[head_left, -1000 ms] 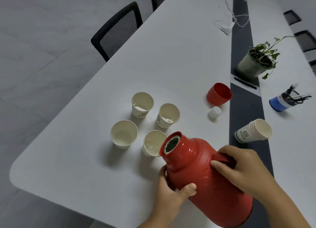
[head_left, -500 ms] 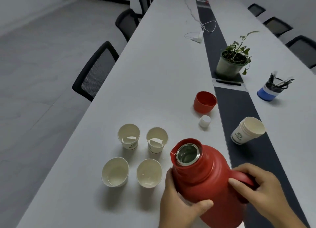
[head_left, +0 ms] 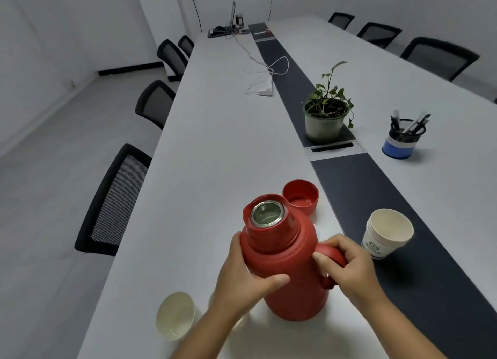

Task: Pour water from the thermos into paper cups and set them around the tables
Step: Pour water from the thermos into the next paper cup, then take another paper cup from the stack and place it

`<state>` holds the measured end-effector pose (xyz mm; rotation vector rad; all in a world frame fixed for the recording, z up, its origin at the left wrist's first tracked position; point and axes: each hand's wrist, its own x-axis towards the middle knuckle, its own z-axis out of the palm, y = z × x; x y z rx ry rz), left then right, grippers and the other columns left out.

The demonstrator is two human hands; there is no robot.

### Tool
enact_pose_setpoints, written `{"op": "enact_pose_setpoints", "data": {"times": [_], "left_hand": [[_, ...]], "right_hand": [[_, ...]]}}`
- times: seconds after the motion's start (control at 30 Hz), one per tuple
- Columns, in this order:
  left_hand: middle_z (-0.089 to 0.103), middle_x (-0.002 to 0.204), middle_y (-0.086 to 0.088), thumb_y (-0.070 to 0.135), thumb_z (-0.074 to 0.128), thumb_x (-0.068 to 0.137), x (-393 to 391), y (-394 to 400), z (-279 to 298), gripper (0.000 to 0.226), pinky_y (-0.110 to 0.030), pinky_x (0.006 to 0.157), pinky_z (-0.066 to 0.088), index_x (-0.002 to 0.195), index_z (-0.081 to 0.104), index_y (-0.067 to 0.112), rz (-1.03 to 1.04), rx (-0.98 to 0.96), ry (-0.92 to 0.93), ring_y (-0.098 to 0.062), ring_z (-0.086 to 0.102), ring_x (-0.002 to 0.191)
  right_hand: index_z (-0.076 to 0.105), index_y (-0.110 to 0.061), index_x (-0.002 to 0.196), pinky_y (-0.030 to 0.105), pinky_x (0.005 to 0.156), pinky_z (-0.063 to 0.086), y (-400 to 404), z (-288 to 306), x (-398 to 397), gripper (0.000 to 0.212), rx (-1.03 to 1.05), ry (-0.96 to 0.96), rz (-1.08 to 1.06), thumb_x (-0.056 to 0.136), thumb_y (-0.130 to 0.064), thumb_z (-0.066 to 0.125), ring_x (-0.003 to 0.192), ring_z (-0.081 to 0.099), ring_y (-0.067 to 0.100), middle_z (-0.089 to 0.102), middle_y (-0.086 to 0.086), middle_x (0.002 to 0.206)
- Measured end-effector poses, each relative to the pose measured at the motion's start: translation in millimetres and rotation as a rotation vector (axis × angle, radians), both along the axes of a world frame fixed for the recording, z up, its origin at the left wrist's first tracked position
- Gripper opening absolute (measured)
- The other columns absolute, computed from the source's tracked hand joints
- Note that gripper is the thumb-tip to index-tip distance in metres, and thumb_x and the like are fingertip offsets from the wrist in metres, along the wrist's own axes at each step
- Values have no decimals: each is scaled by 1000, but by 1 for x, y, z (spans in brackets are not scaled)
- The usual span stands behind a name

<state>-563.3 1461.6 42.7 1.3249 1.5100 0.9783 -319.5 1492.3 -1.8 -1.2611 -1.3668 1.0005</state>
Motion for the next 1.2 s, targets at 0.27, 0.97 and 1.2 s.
{"op": "enact_pose_setpoints", "data": {"times": [0.27, 0.97, 1.2], "left_hand": [[70, 125, 26, 38, 99, 52, -54, 72, -14, 98, -32, 99, 54, 137, 50, 47, 17, 24, 126, 4, 67, 116], [42, 165, 6, 38, 87, 87, -47, 73, -66, 97, -42, 118, 45, 166, 33, 30, 308, 107, 369, -16, 43, 151], [37, 165, 14, 33, 79, 96, 77, 15, -92, 74, -32, 125, 32, 160, 42, 30, 88, 200, 267, -2, 30, 155]], "right_hand": [[66, -35, 90, 34, 64, 58, 80, -51, -56, 27, 26, -100, 79, 92, -14, 81, 72, 67, 14, 70, -7, 81], [68, -36, 126, 32, 101, 50, 98, -71, -62, 28, 81, -163, -48, 98, -38, 68, 119, 58, 0, 66, -25, 124], [74, -29, 112, 32, 95, 54, -4, -54, 72, 22, 88, -329, -266, 101, -11, 74, 111, 64, 5, 69, -22, 112]]}}
